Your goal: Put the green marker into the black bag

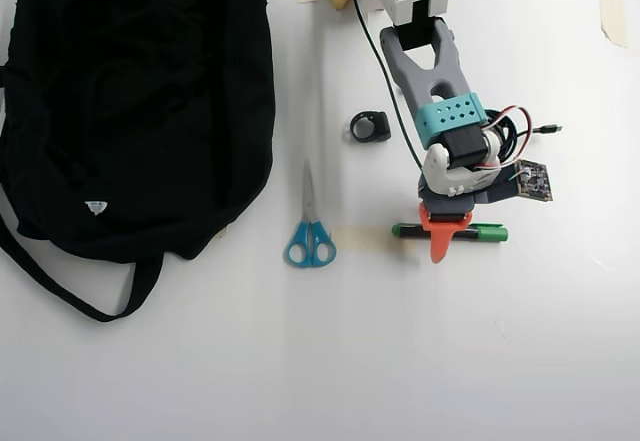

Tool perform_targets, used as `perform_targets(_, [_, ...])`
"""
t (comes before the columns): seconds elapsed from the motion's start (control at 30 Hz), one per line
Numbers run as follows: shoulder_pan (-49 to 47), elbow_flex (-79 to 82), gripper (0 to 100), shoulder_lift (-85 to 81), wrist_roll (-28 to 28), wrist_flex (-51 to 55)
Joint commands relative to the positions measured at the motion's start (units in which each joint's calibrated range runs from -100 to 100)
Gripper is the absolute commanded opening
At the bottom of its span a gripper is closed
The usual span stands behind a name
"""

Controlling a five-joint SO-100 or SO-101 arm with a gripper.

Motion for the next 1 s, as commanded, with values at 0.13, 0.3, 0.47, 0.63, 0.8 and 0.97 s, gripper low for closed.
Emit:
perform_targets(0.13, [-0.2,-0.7,34,-0.2,0.3,-0.3])
perform_targets(0.3, [-0.3,-0.7,34,-0.2,0.3,-0.3])
perform_targets(0.47, [-0.3,-0.6,34,0.0,0.3,-0.1])
perform_targets(0.63, [-0.3,-0.2,34,0.8,0.2,-0.1])
perform_targets(0.8, [-0.9,-0.6,34,0.7,0.3,0.0])
perform_targets(0.97, [-1.9,-0.6,34,0.8,0.2,1.5])
